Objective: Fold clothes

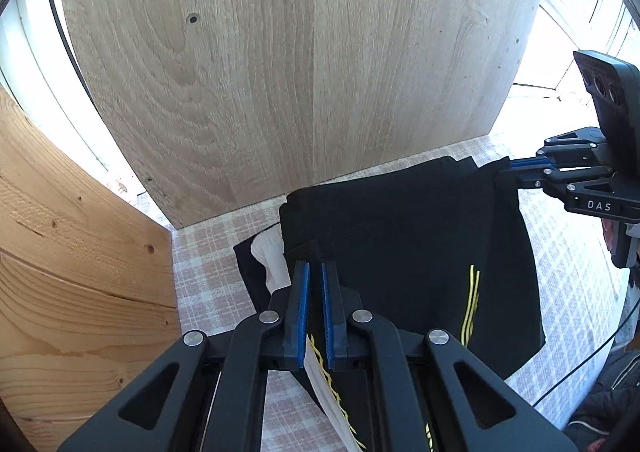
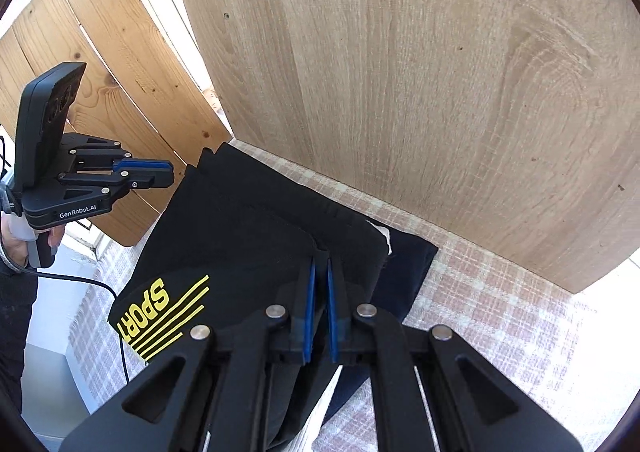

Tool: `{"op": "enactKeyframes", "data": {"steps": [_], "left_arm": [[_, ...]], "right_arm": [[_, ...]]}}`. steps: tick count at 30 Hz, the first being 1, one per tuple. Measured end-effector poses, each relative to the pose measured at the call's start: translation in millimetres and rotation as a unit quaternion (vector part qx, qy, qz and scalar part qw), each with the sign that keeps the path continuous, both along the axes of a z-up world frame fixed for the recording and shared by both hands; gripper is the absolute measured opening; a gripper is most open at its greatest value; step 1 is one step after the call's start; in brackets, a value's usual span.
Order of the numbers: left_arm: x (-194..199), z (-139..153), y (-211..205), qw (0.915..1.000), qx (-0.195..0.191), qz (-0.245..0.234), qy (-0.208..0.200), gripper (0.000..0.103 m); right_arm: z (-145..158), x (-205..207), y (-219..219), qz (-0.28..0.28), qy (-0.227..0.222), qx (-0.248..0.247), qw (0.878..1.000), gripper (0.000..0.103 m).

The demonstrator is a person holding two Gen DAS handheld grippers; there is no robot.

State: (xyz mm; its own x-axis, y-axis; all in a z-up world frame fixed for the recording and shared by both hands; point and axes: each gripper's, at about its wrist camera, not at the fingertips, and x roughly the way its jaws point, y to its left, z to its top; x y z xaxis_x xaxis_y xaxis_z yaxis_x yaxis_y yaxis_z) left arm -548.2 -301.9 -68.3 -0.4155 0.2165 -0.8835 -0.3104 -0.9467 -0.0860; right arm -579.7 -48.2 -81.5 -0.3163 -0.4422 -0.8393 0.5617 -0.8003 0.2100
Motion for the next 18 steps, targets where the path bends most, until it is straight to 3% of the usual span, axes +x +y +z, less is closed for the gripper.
{"op": "enactKeyframes", "data": {"steps": [3, 5, 7, 8, 11, 15, 17, 18], "left_arm": [[-8, -9, -6, 0.9993, 0.029, 0.006, -0.021, 0.005], [-4, -10, -5, 0.9991, 0.035, 0.003, -0.025, 0.014], [2, -9, -1, 0.9995, 0.023, -0.003, -0.022, 0.04], [6, -8, 3, 0.9998, 0.007, -0.006, -0.016, 0.043], [15, -5, 14, 0.9992, -0.037, -0.016, -0.003, 0.046], [7, -15, 18, 0.9978, -0.063, -0.01, -0.016, 0.045], [1, -22, 18, 0.9969, -0.076, -0.005, -0.02, 0.041], [-1, -25, 17, 0.9969, -0.076, -0.003, -0.021, 0.034]], "right_arm": [[-13, -9, -2, -0.001, -0.019, 0.022, 1.0, 0.006], [-18, -4, -4, 0.005, -0.025, 0.029, 0.999, 0.006], [-20, -2, -7, 0.011, -0.023, 0.031, 0.999, 0.006], [-21, -1, -9, 0.014, -0.022, 0.032, 0.999, 0.006], [-23, -2, -12, 0.017, -0.025, 0.031, 0.999, 0.006], [-24, -1, -22, 0.024, -0.016, 0.044, 0.999, 0.006], [-23, -1, -18, 0.023, -0.017, 0.044, 0.999, 0.006], [-24, -1, -18, 0.021, -0.017, 0.045, 0.999, 0.006]]}}
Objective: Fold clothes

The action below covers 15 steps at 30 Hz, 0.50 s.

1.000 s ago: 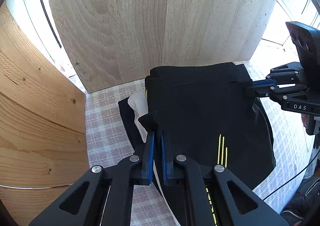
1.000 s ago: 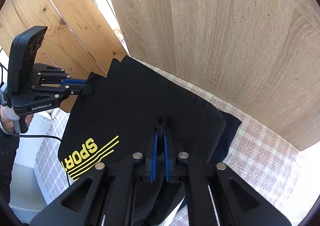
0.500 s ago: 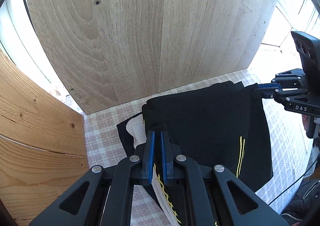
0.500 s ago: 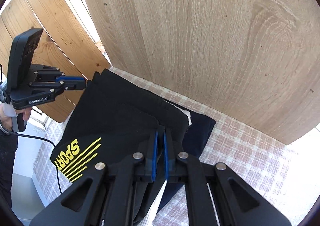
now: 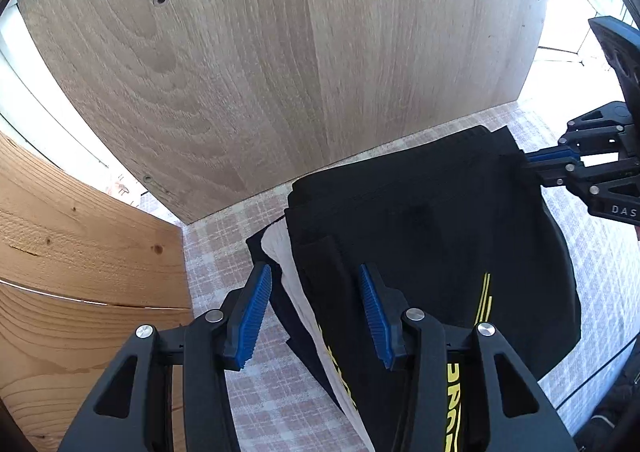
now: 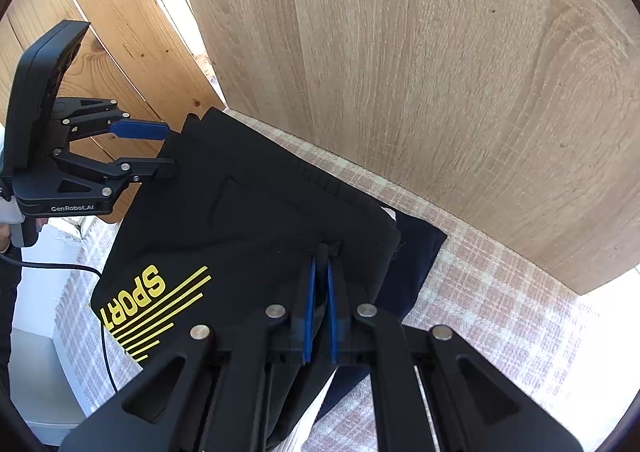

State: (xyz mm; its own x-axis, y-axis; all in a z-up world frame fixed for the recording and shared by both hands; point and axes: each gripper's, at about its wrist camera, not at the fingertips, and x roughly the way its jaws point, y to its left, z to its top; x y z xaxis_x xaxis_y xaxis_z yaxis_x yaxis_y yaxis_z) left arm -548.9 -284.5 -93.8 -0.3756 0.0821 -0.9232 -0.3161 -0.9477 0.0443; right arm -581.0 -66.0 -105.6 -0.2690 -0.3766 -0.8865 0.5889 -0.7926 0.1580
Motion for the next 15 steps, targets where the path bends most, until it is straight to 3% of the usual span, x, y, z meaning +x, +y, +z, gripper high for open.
{"op": "enactKeyframes", "data": {"steps": [1, 5, 11, 15], "left_arm": [[-1, -2, 0, 1.0, 0.006, 0.001, 0.001, 0.022], [6, 4, -2, 0.9995, 0.016, 0.001, 0.026, 0.003], [15, 22, -1, 0.9987, 0.022, -0.01, 0.045, 0.003], [17, 20, 1, 0.9989, -0.003, -0.019, 0.043, 0.003]], "right_arm": [[0, 0, 2, -0.002, 0.0, 0.0, 1.0, 0.006], [0, 3, 5, -0.004, 0.0, -0.003, 1.0, 0.006], [7, 4, 16, -0.014, 0.001, -0.027, 1.0, 0.006], [14, 7, 24, -0.017, 0.002, -0.041, 0.999, 0.006]]}}
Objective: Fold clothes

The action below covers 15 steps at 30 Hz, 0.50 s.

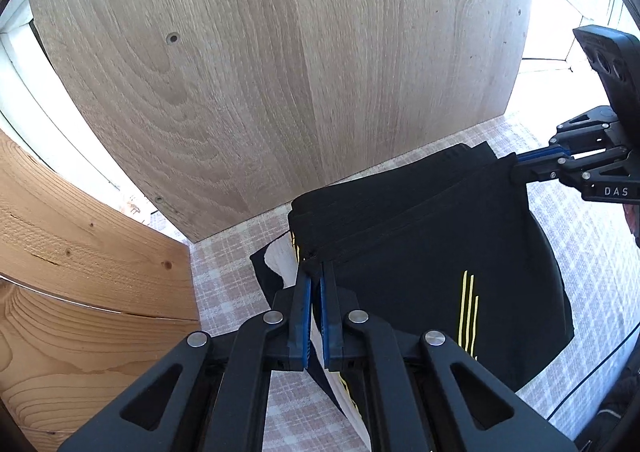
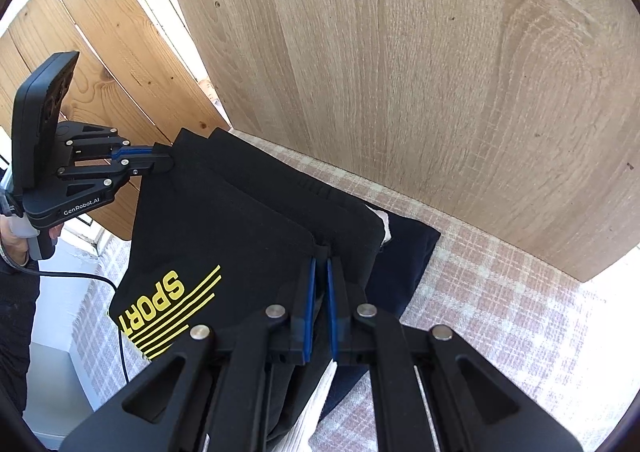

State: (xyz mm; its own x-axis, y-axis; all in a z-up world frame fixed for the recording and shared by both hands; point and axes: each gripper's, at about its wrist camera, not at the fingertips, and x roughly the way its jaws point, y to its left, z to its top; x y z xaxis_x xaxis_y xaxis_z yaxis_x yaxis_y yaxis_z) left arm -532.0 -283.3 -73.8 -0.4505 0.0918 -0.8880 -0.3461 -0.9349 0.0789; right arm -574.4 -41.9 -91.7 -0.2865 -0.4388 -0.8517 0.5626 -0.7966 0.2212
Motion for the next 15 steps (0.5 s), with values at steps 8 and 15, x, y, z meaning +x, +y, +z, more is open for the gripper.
{"op": "enactKeyframes", "data": {"steps": [8, 15], "left_arm": [[5, -6, 0, 0.9999, -0.01, -0.004, -0.003, 0.008], [2, -16, 1, 0.9995, -0.029, -0.007, -0.012, 0.009]], "right_arm": [[-8, 1, -11, 0.007, -0.003, 0.011, 1.0, 0.006], [-2, 4, -22, 0.02, 0.036, 0.036, 0.999, 0.014]]}}
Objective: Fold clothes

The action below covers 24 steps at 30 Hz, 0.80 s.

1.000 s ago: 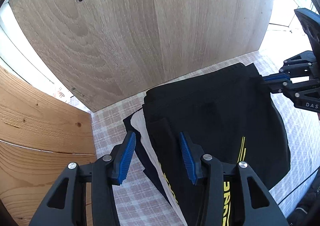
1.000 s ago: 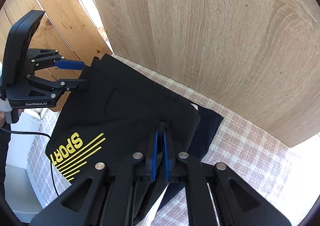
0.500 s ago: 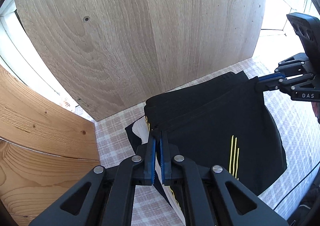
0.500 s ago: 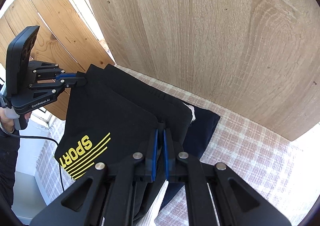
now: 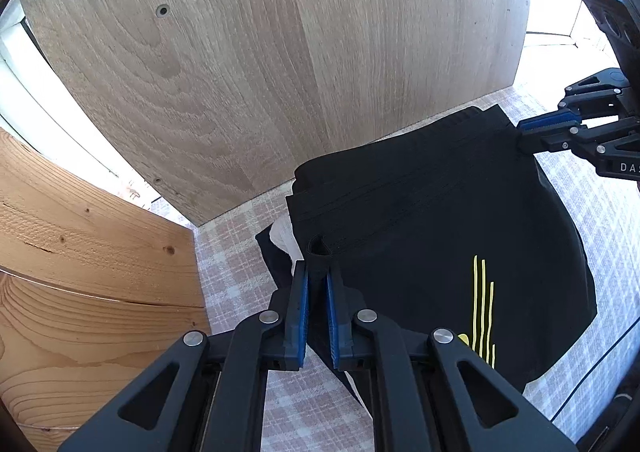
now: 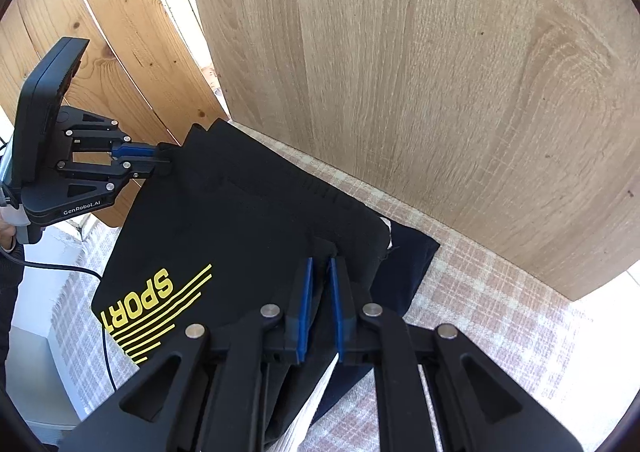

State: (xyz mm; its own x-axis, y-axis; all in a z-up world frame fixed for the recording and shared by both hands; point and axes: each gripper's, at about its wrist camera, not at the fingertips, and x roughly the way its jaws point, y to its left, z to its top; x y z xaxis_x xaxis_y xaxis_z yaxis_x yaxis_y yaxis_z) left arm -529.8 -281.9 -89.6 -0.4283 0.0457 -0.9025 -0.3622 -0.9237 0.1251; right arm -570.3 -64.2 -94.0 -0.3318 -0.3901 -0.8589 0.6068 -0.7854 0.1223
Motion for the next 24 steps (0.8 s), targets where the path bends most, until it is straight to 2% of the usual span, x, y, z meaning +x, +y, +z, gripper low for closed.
{"op": "enactKeyframes", "data": {"steps": [2, 6, 10, 13, 18, 20, 24], "left_arm": [[1, 1, 1, 1.0, -0.002, -0.003, 0.003, 0.009], [3, 6, 3, 0.9999, 0.0, -0.011, 0.008, 0.009], [1, 5, 5, 0.9998, -0.009, -0.015, 0.005, 0.009], [2, 7, 4, 0.9999, -0.007, -0.012, 0.01, 0.006], [1, 27, -1, 0.9992, 0.017, -0.004, 0.037, 0.006], [-7, 30, -3, 0.999, 0.022, 0.001, 0.04, 0.006], [-28, 24, -4, 0.9992, 0.021, 0.008, 0.032, 0.005]], "right_arm": [[0, -3, -4, 0.001, 0.008, 0.014, 1.0, 0.02], [-6, -11, -6, -0.006, -0.005, 0.018, 1.0, 0.021], [-17, -20, -5, -0.008, -0.038, 0.004, 0.999, 0.02], [-19, -23, 1, -0.013, -0.054, -0.024, 0.998, 0.005], [-4, -15, 9, -0.014, -0.047, -0.073, 0.996, 0.005], [4, -15, 11, -0.016, -0.032, -0.066, 0.997, 0.005], [2, -32, 18, -0.026, -0.043, -0.064, 0.997, 0.005]]}}
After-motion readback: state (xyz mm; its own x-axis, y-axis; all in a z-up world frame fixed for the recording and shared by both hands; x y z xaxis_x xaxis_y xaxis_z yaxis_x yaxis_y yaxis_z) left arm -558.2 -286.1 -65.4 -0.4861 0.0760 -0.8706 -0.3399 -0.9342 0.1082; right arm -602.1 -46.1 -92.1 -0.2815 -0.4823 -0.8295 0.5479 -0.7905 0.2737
